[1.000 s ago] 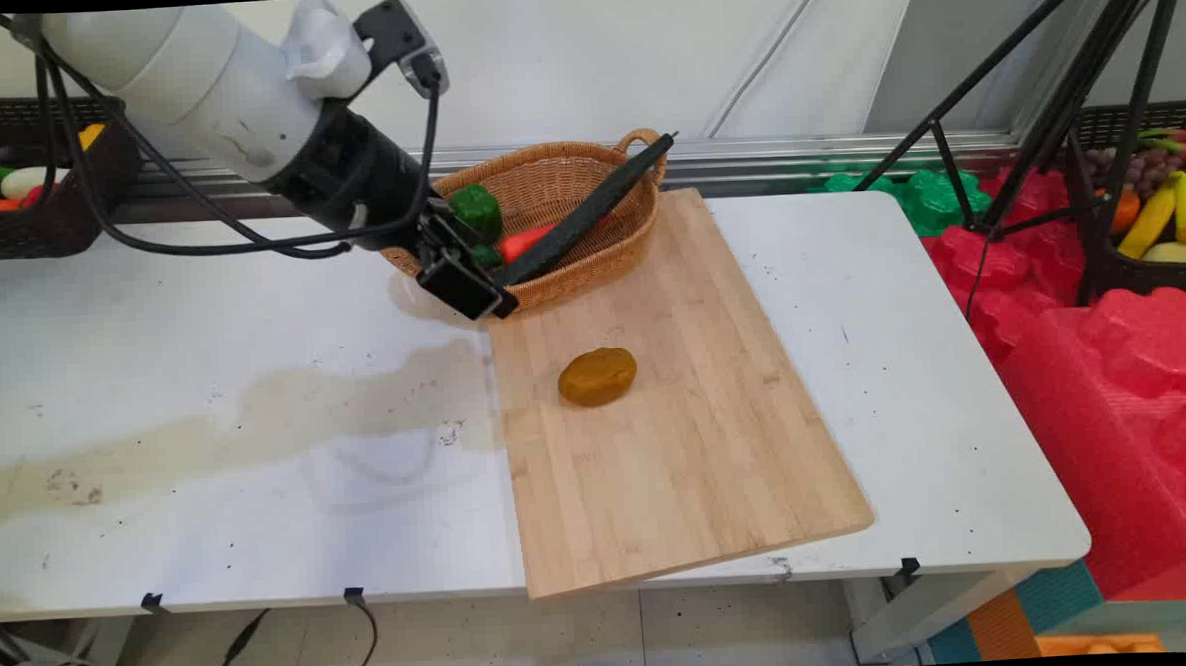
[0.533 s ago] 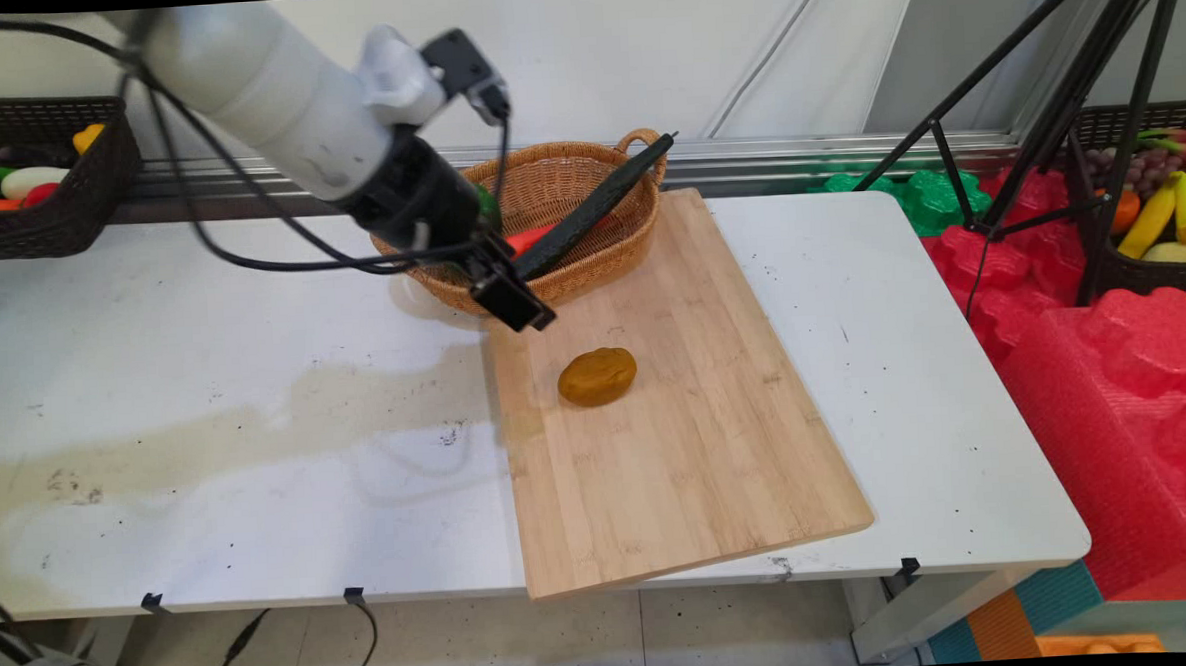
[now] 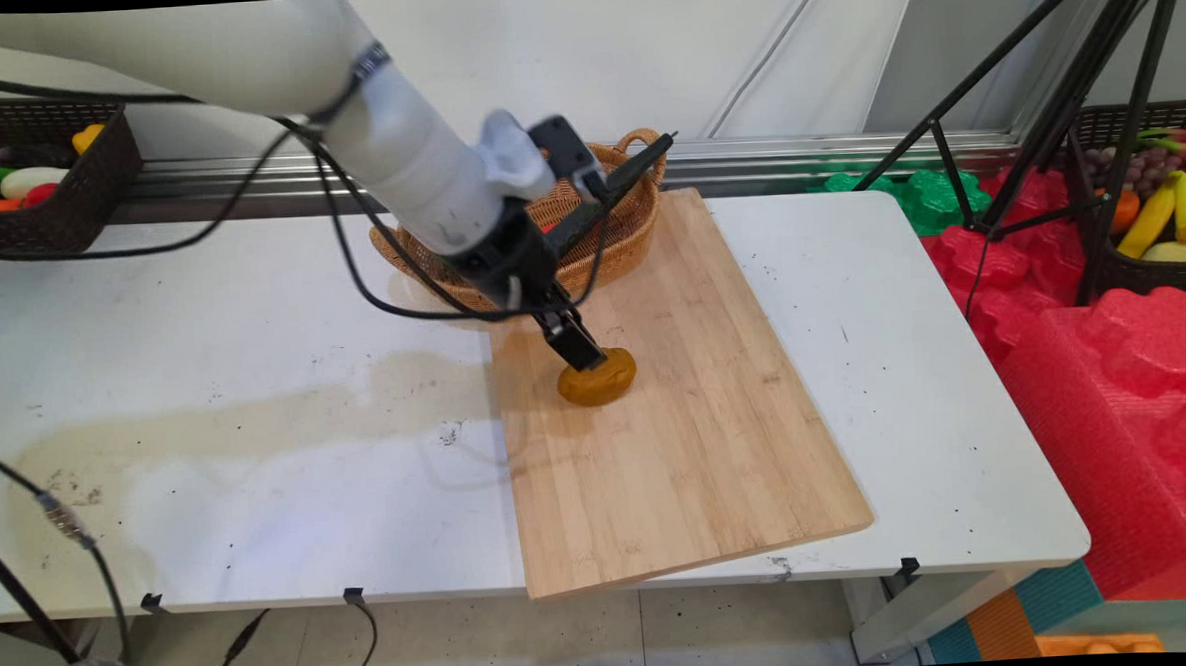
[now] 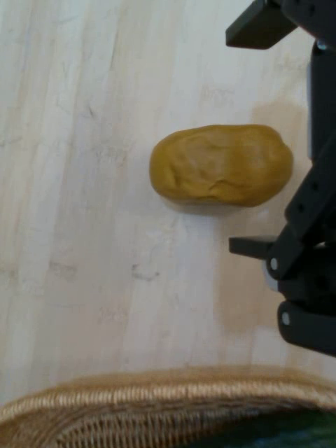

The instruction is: Pick up the potato from the cutting board, then place the picked object in the vegetable basket

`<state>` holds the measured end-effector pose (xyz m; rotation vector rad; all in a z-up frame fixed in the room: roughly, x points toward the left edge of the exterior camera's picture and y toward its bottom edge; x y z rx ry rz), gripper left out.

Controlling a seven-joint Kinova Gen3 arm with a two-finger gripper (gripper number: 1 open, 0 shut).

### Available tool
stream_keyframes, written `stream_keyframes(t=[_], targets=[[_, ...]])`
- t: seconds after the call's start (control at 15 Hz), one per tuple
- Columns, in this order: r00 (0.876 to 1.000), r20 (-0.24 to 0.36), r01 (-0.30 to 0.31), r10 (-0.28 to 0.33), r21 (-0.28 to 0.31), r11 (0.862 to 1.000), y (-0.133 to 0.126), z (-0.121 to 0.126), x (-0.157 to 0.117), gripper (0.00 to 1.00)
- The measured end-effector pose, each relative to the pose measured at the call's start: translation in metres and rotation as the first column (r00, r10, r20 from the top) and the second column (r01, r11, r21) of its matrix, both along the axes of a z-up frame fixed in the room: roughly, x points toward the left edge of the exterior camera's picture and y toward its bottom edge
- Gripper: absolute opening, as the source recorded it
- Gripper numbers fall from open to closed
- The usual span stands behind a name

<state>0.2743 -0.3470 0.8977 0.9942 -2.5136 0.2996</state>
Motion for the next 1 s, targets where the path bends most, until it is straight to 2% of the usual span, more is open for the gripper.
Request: stream_keyframes(t=[0.33, 0.73, 0.8, 1.0], targets=[[1.0, 0.029, 0.003, -0.004, 0.034, 0.999, -0.015, -0.038, -0.02, 1.0], [0.998, 0.062, -0.007, 0.004, 0.047, 0.999, -0.029, -0.073, -0.037, 1.0], [0.998, 0.065, -0.007, 0.004, 0.047, 0.999, -0.03, -0.076, -0.039, 0.0], [0.997, 0.074, -0.006, 0.003, 0.044, 0.999, -0.031, -0.084, -0.042, 0.0]])
